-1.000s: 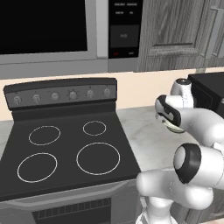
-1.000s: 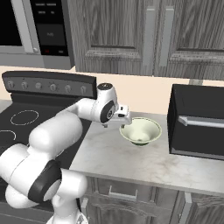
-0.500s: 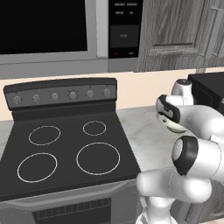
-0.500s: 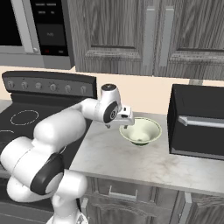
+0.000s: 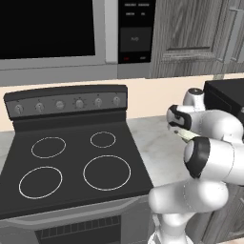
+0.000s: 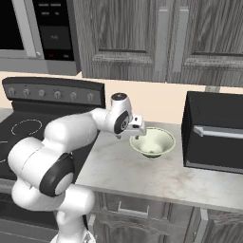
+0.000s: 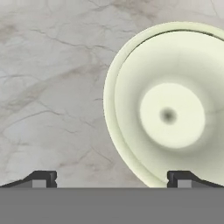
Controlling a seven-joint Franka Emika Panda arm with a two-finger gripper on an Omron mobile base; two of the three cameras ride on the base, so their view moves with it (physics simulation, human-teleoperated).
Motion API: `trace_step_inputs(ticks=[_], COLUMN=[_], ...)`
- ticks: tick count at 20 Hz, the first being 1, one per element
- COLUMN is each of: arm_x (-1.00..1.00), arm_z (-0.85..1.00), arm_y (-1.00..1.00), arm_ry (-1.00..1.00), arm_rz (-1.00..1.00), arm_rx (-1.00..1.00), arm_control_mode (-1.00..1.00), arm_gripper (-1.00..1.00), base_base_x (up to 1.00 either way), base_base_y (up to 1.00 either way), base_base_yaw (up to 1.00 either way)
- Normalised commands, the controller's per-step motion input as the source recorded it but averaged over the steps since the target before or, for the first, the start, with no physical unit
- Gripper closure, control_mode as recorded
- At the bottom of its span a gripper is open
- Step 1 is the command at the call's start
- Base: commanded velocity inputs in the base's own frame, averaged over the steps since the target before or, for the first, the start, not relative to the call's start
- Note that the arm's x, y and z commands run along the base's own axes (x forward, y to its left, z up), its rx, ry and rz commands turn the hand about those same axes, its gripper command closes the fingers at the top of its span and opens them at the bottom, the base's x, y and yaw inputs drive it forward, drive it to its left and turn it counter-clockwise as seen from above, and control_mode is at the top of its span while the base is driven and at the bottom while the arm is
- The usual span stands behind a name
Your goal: Pick the cup and bowl from the counter and place them on the counter next to the sink.
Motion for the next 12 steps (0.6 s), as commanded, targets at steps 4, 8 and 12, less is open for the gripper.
trace_step_inputs(ticks=[4,8,12], arm_x=[0.17,0.18,0.11], arm_z=[-0.08,-0.19,-0.26], arm_y=[-0.07,-0.07,-0.09], arm_ry=[0.0,0.0,0.0], arm_rz=[0.0,0.0,0.0], arm_rx=[0.0,0.0,0.0], arm_control_mode=[-1.0,-1.0,-1.0], arm_gripper=[-1.0,-1.0,-1.0], base_base_x=[0.0,0.0,0.0], base_base_y=[0.0,0.0,0.0], base_base_yaw=[0.0,0.0,0.0])
